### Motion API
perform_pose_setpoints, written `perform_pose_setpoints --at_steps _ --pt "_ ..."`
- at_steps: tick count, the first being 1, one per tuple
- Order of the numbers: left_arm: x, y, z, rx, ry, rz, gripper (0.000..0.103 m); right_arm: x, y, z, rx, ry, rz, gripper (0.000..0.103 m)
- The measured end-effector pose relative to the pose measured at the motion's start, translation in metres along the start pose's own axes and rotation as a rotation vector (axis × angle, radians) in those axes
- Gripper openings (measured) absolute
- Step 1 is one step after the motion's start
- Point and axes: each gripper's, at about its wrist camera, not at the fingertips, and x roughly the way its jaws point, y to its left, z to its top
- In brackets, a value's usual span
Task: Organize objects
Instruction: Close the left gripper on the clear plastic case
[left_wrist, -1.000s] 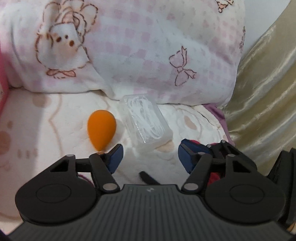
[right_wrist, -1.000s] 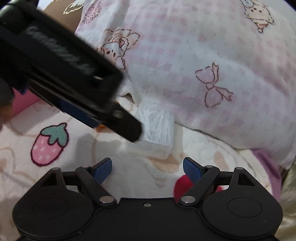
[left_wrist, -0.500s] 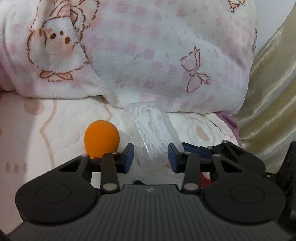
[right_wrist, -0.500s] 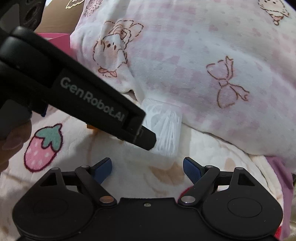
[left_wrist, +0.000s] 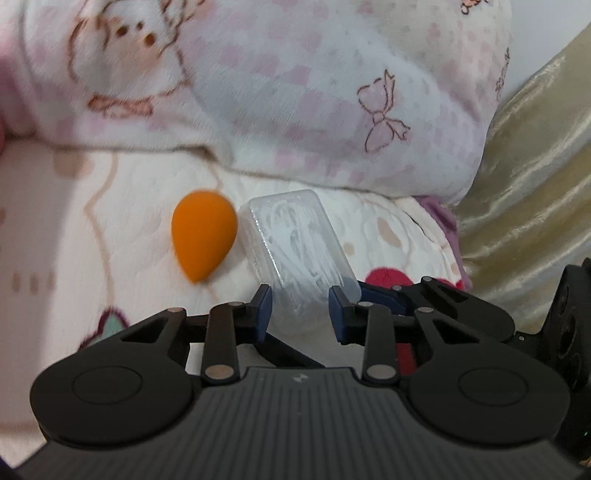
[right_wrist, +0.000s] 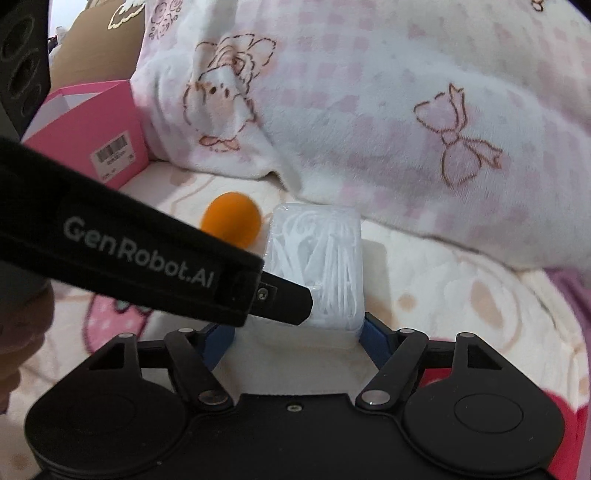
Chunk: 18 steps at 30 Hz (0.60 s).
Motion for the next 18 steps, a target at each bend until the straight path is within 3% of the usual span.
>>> perform_pose_setpoints --at_steps 7,18 --pt "-0.013 0.003 -0.018 -0.046 0.084 -0.033 0.031 -0.016 0.017 -0.021 0.108 0.055 0.016 0.081" --pt "-0.051 -0.001 -0.042 -0.053 0.235 0.03 0.035 -0.036 0.048 -0.035 0.253 0.154 0.124 0.081"
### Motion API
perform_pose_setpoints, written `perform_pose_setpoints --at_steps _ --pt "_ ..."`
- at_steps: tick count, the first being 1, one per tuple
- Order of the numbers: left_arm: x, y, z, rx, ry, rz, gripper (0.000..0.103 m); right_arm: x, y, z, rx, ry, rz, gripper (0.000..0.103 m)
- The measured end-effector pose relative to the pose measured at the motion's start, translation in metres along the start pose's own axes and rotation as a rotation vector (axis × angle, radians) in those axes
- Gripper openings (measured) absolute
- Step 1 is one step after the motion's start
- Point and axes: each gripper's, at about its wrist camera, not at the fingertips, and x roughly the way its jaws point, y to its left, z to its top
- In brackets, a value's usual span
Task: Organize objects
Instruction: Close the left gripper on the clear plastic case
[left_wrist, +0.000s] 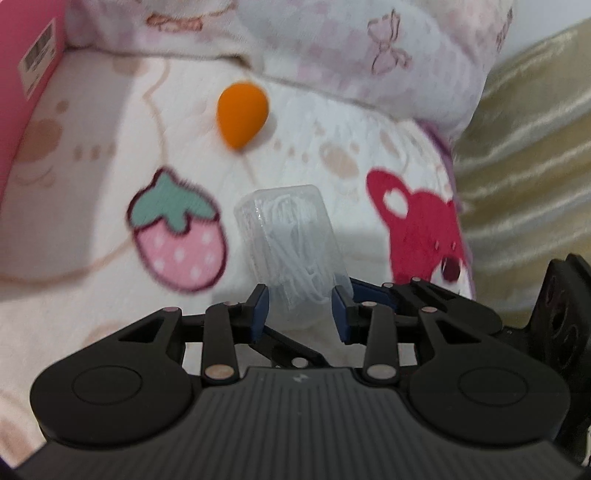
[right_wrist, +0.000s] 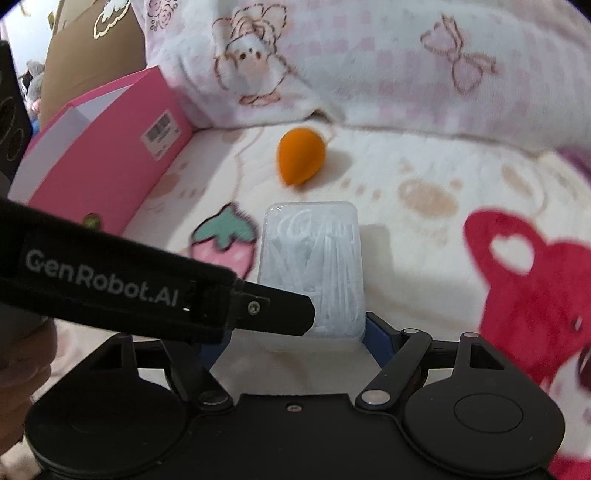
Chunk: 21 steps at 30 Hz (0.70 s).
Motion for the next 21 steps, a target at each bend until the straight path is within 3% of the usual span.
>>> perform_pose_setpoints --at_steps 3,7,9,12,14,16,19,21 --pt "-0.006 0.011 -0.004 -0.034 0.015 -0.015 0.035 -0.005 0.01 -0.006 -0.038 0.007 0.011 0.081" --pt "-0.012 0.022 -0.008 -0.005 -0.092 0.048 0.035 -0.01 0.022 -0.006 -0.119 -0.015 -0.018 0.08" --pt "-0.012 0.03 -0.005 -0.034 -0.112 0.016 0.035 -0.011 0.024 -0.002 -0.139 -0.022 -0.027 0.08" --pt "-0.012 0.033 -0.003 -0.03 -0.151 0.024 0.034 -0.008 0.02 0.005 -0.126 -0.025 -0.027 0.079" --pt "-0.009 0.038 -0.003 -0.052 -0.142 -0.009 0.028 -0.002 0.017 0.005 -0.116 -0.006 -0.033 0.07" --pt "-0.008 0.042 -0.004 -0.08 -0.133 -0.033 0.025 -0.001 0.018 0.003 -0.157 -0.005 -0.053 0.068" --pt "-0.013 0.026 -0.008 0.005 -0.157 0.037 0.022 -0.002 0.023 0.002 -0.186 0.0 -0.069 0.067" --pt "-0.01 0.022 -0.009 0.008 -0.151 0.042 0.022 0.0 0.022 0.003 -0.178 0.01 -0.071 0.068"
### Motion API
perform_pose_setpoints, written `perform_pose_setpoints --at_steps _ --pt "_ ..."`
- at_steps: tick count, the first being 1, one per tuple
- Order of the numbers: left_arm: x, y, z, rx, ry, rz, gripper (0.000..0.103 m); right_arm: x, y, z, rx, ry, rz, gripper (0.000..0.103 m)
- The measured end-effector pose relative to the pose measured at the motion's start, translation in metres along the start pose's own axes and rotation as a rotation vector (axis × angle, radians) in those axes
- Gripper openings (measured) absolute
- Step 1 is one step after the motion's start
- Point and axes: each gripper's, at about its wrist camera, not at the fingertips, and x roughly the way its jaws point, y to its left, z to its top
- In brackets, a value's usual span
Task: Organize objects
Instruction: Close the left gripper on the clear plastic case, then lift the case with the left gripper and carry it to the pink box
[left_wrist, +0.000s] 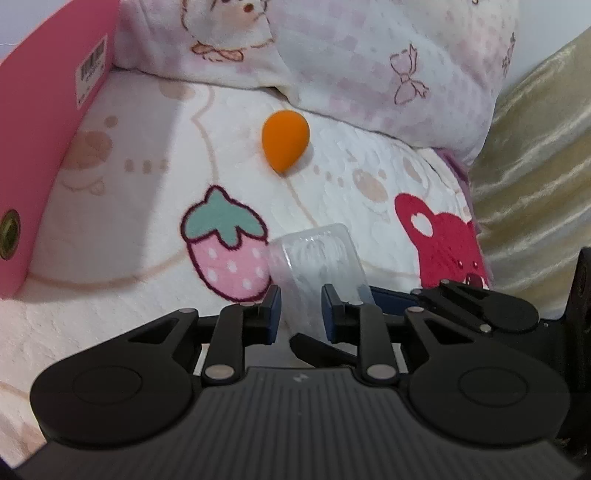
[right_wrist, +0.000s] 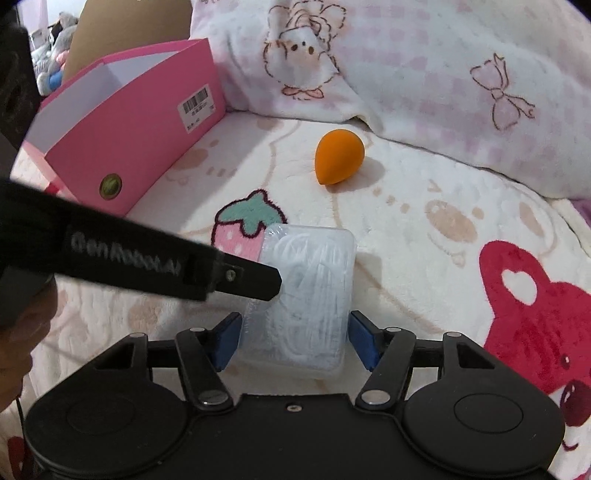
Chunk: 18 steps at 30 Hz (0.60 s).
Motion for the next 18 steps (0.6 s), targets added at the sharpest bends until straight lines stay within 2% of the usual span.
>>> perform_pose_setpoints --at_steps 3,6,9,12,18 --pt "0.005 0.0 -0.004 -0.017 -0.005 -0.02 0.025 0.01 -0.007 -0.002 0.049 0.016 0.012 0.068" --pt "0.008 0.001 -0.005 -0.024 -0.023 -0.026 0.029 0.011 -0.007 -0.007 0.091 -0.016 0.0 0.067" --pt "0.004 0.002 -0.006 -0.03 -0.025 -0.042 0.029 0.008 0.01 -0.01 0.023 -0.033 -0.068 0.067" --pt "-0.004 0.0 -0.006 -0.03 -0.031 -0.037 0.03 0.001 0.009 -0.007 0.039 -0.037 -0.042 0.067" --pt "-0.022 -0.01 -0.007 -0.006 -0.033 -0.002 0.031 -0.01 0.02 -0.004 0.047 -0.042 -0.045 0.067"
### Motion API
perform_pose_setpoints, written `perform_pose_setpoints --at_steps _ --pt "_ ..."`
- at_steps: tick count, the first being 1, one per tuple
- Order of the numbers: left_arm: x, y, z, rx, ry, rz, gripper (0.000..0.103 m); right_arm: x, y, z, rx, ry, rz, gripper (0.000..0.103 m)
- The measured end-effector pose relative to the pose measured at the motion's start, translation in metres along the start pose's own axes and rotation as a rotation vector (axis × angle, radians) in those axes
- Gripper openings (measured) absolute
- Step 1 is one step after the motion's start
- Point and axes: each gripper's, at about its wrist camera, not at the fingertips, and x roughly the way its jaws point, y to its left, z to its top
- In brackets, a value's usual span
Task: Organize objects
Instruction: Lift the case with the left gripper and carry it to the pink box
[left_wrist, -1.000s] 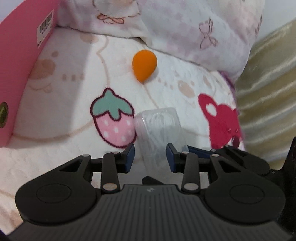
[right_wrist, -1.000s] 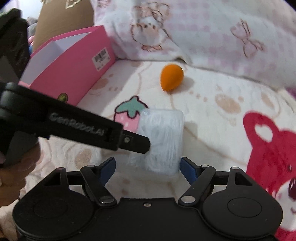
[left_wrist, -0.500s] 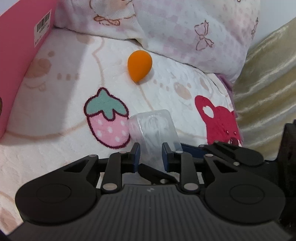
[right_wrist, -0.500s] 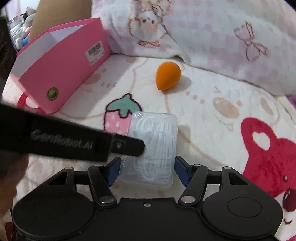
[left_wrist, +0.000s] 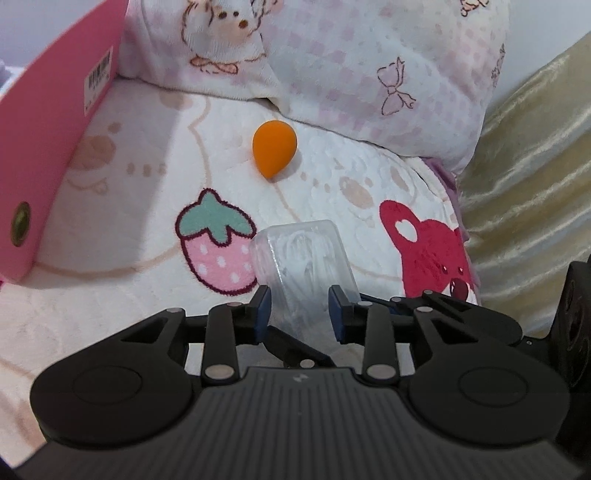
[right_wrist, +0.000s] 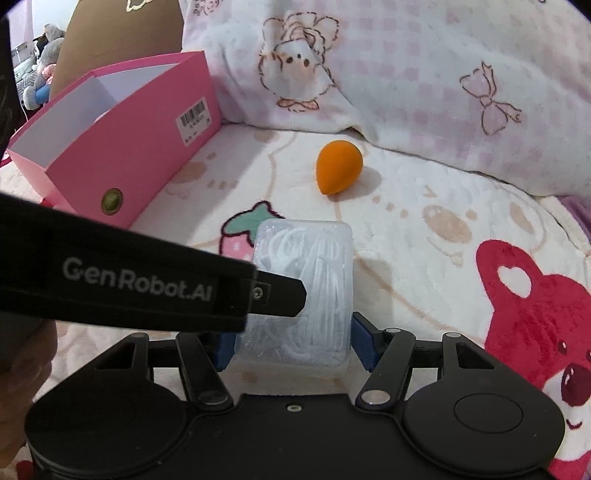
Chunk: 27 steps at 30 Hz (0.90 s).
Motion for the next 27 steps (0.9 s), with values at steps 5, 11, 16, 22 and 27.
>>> perform_pose_setpoints --at_steps 5,11,16,22,27 --pt "-0.018 0.009 -0.004 -0.033 0.004 -0.005 0.031 -0.01 0.009 -0.001 0.028 0.001 0.033 0.068" --pt "-0.036 0.01 -0.003 -0.013 0.038 0.024 0.031 -0.018 0.025 0.003 0.03 0.035 0.054 0.069" --pt "-0.057 0.011 0.001 -0.012 0.057 0.046 0.031 -0.029 0.041 0.008 -0.002 0.045 0.065 0.069" --pt "-0.074 0.006 -0.002 0.019 0.091 0.106 0.033 -0.035 0.053 0.014 0.019 0.098 0.102 0.07" --pt "-0.09 0.013 -0.007 0.004 0.118 0.132 0.033 -0.039 0.066 0.012 0.032 0.14 0.155 0.07"
